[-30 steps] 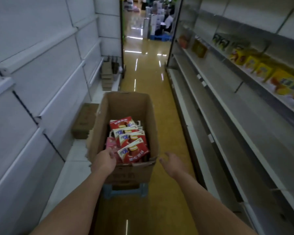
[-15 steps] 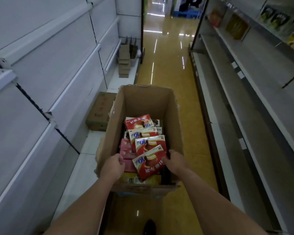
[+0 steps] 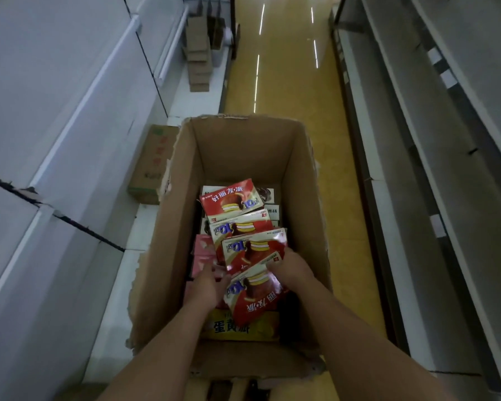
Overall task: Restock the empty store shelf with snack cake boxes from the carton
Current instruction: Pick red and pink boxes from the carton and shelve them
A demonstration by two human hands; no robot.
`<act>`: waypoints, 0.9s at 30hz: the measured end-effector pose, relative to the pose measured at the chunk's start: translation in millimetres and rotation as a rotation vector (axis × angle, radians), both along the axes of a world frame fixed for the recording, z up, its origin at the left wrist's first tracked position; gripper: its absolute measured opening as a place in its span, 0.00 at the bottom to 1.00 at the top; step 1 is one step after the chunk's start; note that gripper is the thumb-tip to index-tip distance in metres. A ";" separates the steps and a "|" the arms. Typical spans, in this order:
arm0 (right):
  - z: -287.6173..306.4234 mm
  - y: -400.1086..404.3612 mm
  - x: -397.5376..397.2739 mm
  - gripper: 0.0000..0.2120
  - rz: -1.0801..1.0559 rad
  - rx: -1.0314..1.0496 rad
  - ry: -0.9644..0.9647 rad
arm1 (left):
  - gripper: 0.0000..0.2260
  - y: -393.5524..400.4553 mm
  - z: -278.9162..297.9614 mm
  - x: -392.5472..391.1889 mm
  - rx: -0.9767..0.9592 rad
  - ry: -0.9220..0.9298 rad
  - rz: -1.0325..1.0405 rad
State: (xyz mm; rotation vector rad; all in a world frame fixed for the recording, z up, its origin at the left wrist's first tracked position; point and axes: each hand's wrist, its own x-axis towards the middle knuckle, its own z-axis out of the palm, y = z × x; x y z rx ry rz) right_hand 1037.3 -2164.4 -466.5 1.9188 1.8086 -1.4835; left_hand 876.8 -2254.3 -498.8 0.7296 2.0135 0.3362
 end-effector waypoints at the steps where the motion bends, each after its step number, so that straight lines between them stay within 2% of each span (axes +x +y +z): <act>1: -5.4 1.6 -2.1 0.19 -0.004 -0.028 -0.006 | 0.22 5.2 -5.0 -0.3 -0.012 -0.042 0.022; 5: -29.5 11.0 -6.9 0.26 -0.036 -0.083 -0.018 | 0.23 24.3 -26.4 -4.3 0.071 -0.150 0.110; 7: -37.3 14.2 -6.9 0.29 -0.056 -0.065 -0.040 | 0.29 28.5 -42.6 -6.1 0.138 -0.049 0.097; 11: -49.3 17.9 -6.7 0.30 -0.113 -0.038 -0.058 | 0.31 44.4 -38.6 -1.3 0.140 0.265 -0.158; 16: -57.0 19.4 -10.5 0.33 -0.027 0.004 -0.109 | 0.34 57.3 -55.5 0.3 0.168 0.352 -0.358; 18: -55.0 18.6 -12.3 0.34 0.104 0.144 -0.153 | 0.30 59.7 -57.2 -0.6 0.192 0.407 -0.344; 21: -50.0 14.9 -19.0 0.30 0.517 0.391 -0.235 | 0.23 61.2 -54.6 -4.9 0.205 0.446 -0.345; 23: -48.8 11.8 -24.1 0.30 0.750 0.404 -0.292 | 0.21 61.7 -52.2 -7.1 0.196 0.433 -0.327; 25: -49.6 9.0 -26.2 0.31 0.878 0.398 -0.346 | 0.20 62.7 -49.7 -8.4 0.195 0.437 -0.319; 27: -50.3 6.3 -25.4 0.33 0.988 0.376 -0.392 | 0.20 62.9 -49.2 -9.0 0.166 0.432 -0.403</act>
